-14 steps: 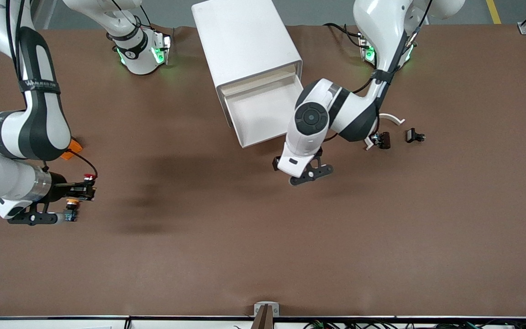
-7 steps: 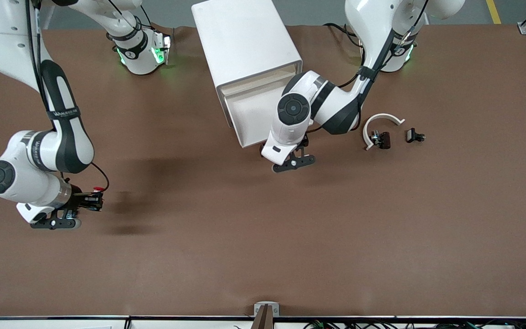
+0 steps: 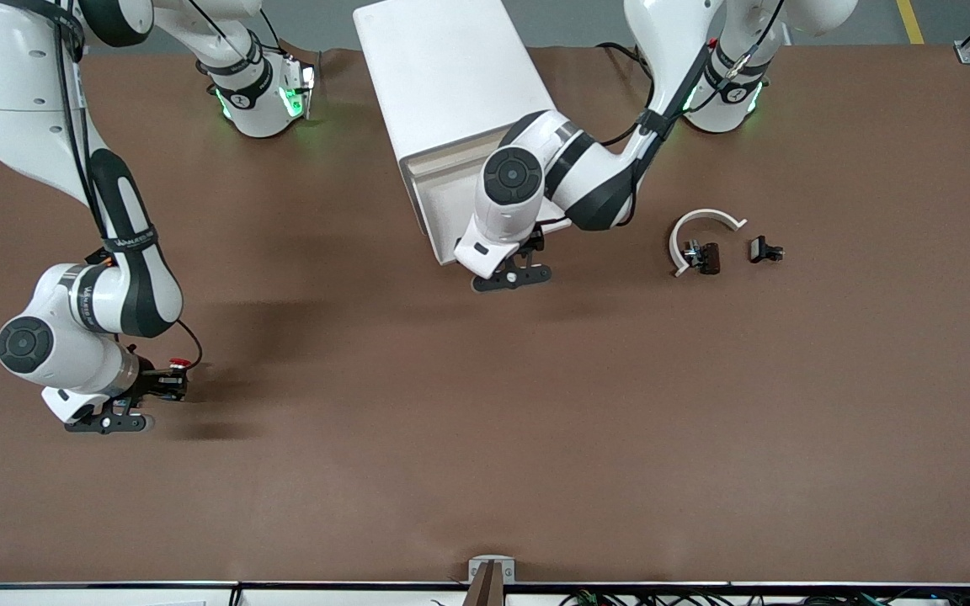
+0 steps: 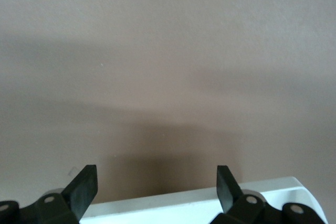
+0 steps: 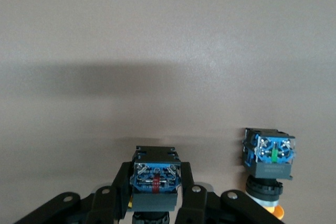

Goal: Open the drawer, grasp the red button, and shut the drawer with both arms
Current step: 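Push the drawer shut with the left gripper while the right gripper carries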

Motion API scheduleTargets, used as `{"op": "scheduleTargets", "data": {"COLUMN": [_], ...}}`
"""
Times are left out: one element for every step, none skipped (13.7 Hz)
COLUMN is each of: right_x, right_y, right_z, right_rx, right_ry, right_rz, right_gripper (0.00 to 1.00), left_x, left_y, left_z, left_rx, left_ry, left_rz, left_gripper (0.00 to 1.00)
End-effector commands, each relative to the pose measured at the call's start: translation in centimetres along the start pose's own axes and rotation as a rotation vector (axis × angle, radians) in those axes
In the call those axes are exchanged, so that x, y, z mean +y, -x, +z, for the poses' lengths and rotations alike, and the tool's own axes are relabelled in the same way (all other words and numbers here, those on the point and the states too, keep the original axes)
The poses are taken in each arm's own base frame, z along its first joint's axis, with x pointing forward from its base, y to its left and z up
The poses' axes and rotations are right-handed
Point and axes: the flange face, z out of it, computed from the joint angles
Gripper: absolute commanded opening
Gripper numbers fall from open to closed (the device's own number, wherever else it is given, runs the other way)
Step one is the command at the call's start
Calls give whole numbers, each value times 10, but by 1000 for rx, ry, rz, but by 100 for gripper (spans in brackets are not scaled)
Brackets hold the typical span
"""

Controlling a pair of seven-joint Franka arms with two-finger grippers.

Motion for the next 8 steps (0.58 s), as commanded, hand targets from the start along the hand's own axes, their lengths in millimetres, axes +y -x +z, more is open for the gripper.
{"op": "scheduleTargets", "data": {"right_x": [3,3,3,4,4,5,8,10], "right_y": [-10,-10,-13,-14,-14,-15,-15,-14], "right_z": [9,11,13,16,19,20,21,22], "right_rx": [1,5,8,8,5,5,5,5], "right_ry": [7,8,9,10,8,8,6,5], "right_rz": [3,2,0,1,3,7,16,24], "right_gripper": [0,0,0,0,0,0,15,99], "left_x": [6,10,13,17,21,25,28,32], "left_y": [23,30,35,41,49,55,62,70], "left_z": [-1,0,3,4,5,6,7,9], "left_rx": [-5,-12,-19,-24,-31,-36,-43,-52], "left_ry": [-10,-7,-8,-6,-4,-2,1,1], "left_rz": [47,58,67,78,91,102,115,128], "left_gripper": [100,100,100,100,100,100,100,100]}}
